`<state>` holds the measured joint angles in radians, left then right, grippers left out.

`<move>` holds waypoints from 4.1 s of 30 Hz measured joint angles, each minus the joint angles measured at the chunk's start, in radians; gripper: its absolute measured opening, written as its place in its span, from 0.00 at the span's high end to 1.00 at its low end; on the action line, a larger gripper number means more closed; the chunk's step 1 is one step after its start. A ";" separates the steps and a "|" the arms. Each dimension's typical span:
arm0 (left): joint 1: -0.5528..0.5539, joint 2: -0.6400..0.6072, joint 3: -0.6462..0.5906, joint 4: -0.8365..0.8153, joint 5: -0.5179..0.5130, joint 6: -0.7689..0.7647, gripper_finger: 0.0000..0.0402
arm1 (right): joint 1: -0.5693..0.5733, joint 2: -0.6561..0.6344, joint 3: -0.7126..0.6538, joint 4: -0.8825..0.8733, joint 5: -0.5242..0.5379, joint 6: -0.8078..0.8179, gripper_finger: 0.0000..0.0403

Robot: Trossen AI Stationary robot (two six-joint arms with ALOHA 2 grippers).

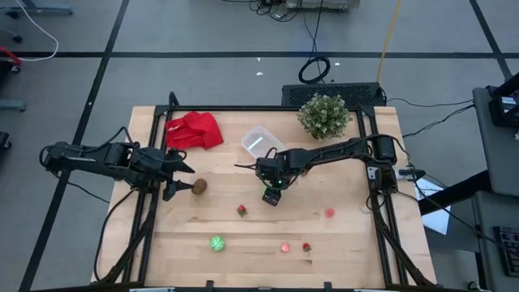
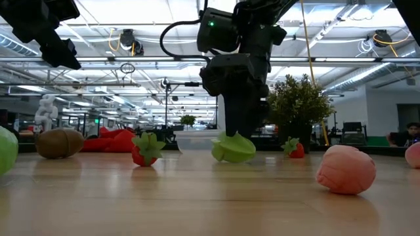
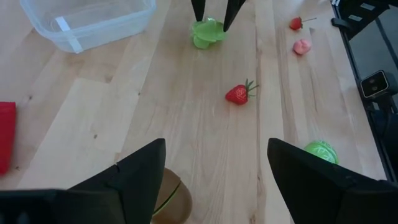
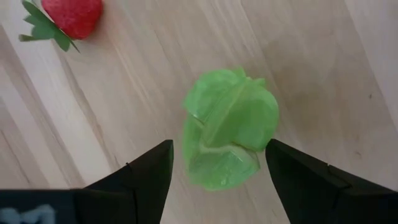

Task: Pick and placing Produce into tupperware
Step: Put the green starfruit into the transparent bin

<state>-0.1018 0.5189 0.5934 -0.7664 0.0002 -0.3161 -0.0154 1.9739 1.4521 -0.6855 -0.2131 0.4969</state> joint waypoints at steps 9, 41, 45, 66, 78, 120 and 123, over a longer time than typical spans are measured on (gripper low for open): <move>0.000 0.000 0.000 0.000 0.000 0.000 0.29 | 0.000 0.000 0.000 0.001 0.008 0.015 0.39; 0.000 0.000 0.000 0.000 0.000 0.007 0.29 | -0.011 -0.002 -0.072 0.062 -0.002 0.014 0.39; 0.000 0.000 0.000 0.000 0.000 0.006 0.29 | -0.011 -0.009 -0.072 0.074 -0.004 0.014 0.39; 0.000 0.000 0.000 0.007 0.000 0.005 0.29 | -0.043 -0.051 -0.072 0.121 -0.047 -0.072 0.39; 0.000 0.000 0.000 0.008 -0.001 0.021 0.29 | -0.051 -0.050 -0.072 0.133 -0.045 -0.074 0.39; 0.000 0.000 0.000 0.005 0.000 0.022 0.29 | 0.028 0.170 0.416 -0.353 0.090 -0.275 0.39; 0.000 0.000 0.000 0.005 0.000 0.023 0.29 | 0.029 0.169 0.415 -0.343 0.090 -0.274 0.39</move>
<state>-0.1017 0.5186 0.5934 -0.7616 -0.0002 -0.2932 0.0139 2.1426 1.8671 -1.0283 -0.1234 0.2226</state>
